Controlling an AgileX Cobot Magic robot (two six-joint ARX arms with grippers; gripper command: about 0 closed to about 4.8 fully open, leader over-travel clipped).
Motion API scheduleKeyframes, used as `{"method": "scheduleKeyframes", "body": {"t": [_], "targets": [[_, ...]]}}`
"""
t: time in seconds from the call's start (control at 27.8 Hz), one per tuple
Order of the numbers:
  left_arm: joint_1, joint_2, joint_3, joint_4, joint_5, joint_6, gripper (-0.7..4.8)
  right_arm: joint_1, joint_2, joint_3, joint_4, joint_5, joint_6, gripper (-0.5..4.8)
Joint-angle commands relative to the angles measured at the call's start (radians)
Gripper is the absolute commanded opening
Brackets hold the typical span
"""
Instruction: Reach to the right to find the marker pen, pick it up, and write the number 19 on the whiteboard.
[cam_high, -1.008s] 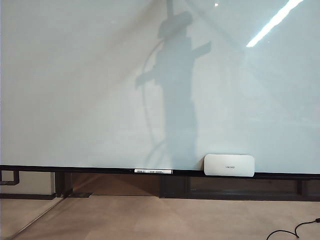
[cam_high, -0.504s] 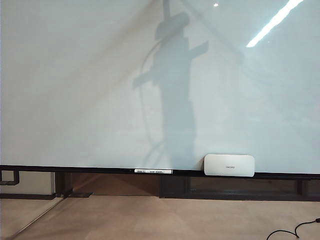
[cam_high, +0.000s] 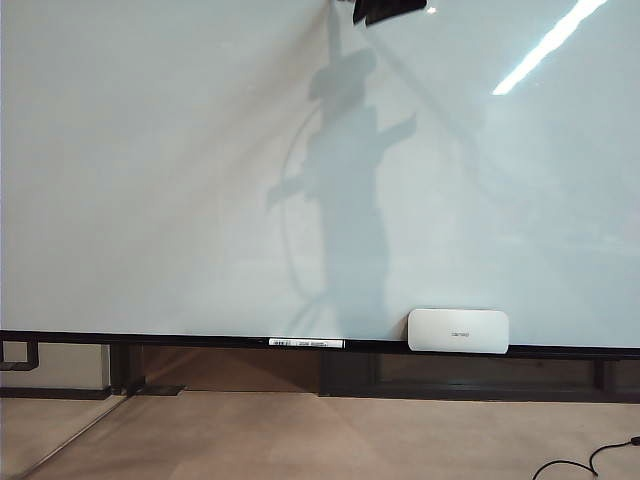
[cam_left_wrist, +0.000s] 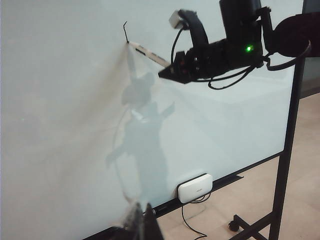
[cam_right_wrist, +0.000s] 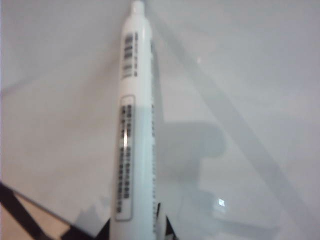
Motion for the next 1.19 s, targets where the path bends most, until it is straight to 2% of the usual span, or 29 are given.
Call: {"method": "scheduleKeyframes", "body": {"t": [0.04,0.54,0.94,1.01,1.19], "targets": [[0.000,-0.002,0.005,0.008,0.001,0.005,-0.05,0.000,0.021,0.003,-0.056,0.014,0.002,-0.02],[0.000,-0.002,0.006,0.018,0.001,0.022,-0.05,0.005,0.010,0.002,-0.138,0.012,0.000,-0.02],[0.000,-0.002,0.005,0.016,-0.006,0.042,-0.05,0.048,-0.142,0.002,-0.111,0.097,-0.092,-0.02],[0.000,-0.002,0.006,0.017,-0.006,0.045,-0.05,0.047,-0.157,0.003,-0.094,0.130,-0.145,-0.02],[0.000,-0.002,0.006,0.038,0.000,0.045,-0.05,0.034,-0.155,0.005,-0.081,0.108,-0.228,-0.01]]}}
